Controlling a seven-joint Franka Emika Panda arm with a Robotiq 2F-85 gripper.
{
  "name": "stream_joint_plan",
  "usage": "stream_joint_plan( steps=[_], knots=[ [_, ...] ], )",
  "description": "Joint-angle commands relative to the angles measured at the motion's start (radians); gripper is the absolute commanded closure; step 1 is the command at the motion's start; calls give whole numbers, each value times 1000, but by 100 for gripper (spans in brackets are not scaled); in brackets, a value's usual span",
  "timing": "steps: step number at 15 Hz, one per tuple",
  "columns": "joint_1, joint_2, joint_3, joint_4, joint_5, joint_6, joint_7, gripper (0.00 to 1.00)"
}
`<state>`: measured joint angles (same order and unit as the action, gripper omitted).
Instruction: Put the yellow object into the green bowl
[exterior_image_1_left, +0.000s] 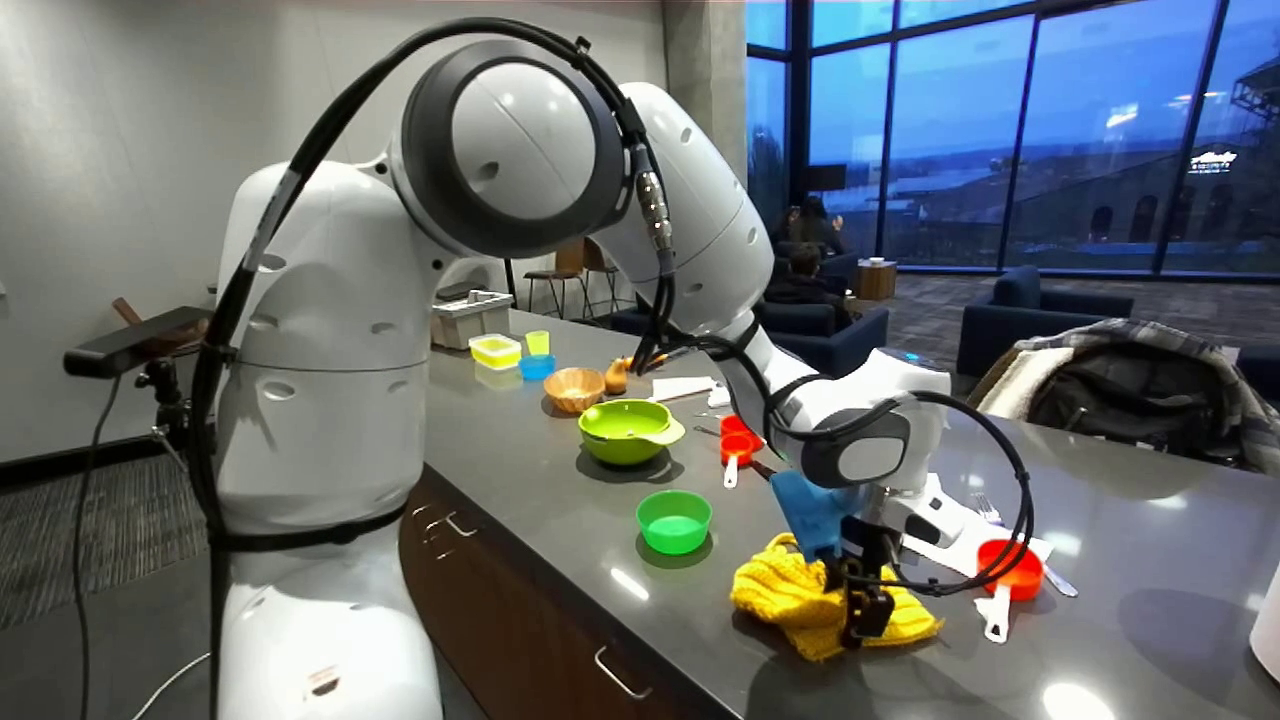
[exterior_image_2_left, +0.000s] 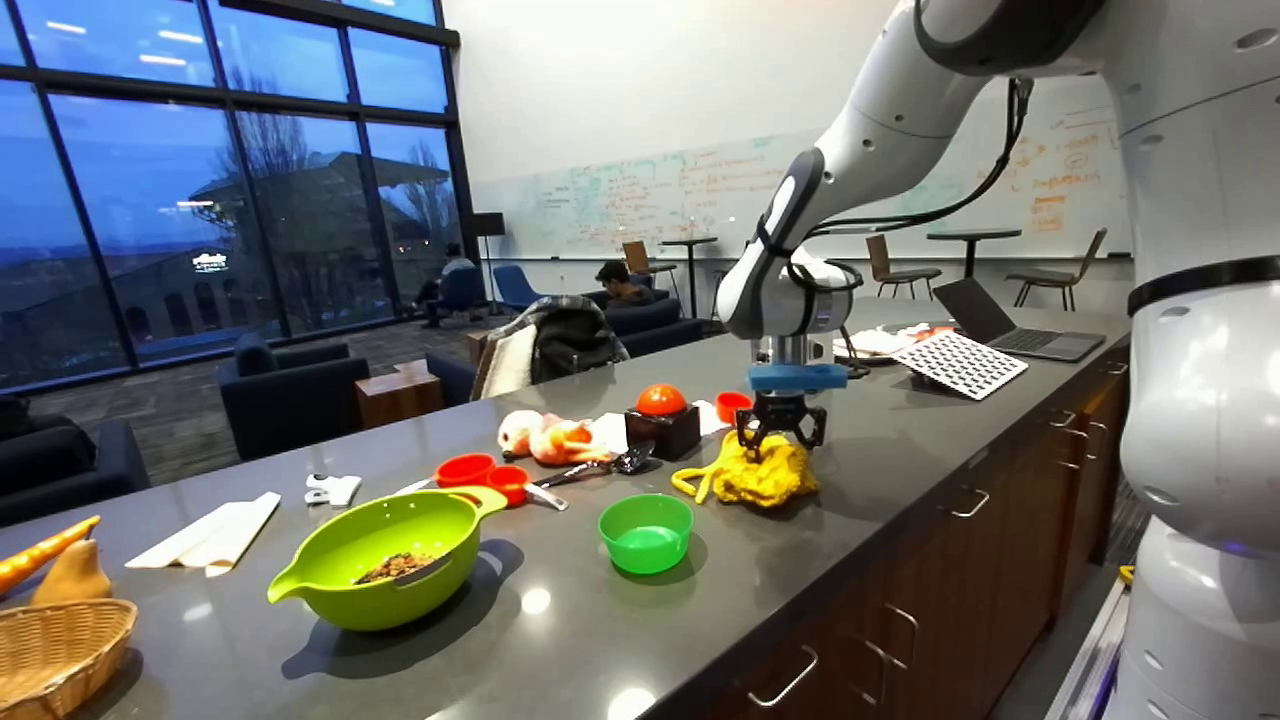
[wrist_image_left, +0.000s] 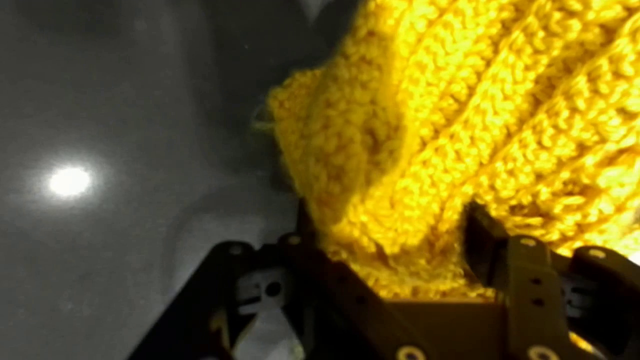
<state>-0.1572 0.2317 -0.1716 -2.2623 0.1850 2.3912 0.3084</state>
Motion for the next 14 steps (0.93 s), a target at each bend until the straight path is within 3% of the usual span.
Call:
stream_joint_plan(
  steps=[1,6,14],
  knots=[
    [-15,-9,-3,-9,37,-2,-33,61],
    [-18,-48,2,-8,82,-16,-63,98],
    [-15,-234,-7,-4,64,-231,-52,97]
  ],
)
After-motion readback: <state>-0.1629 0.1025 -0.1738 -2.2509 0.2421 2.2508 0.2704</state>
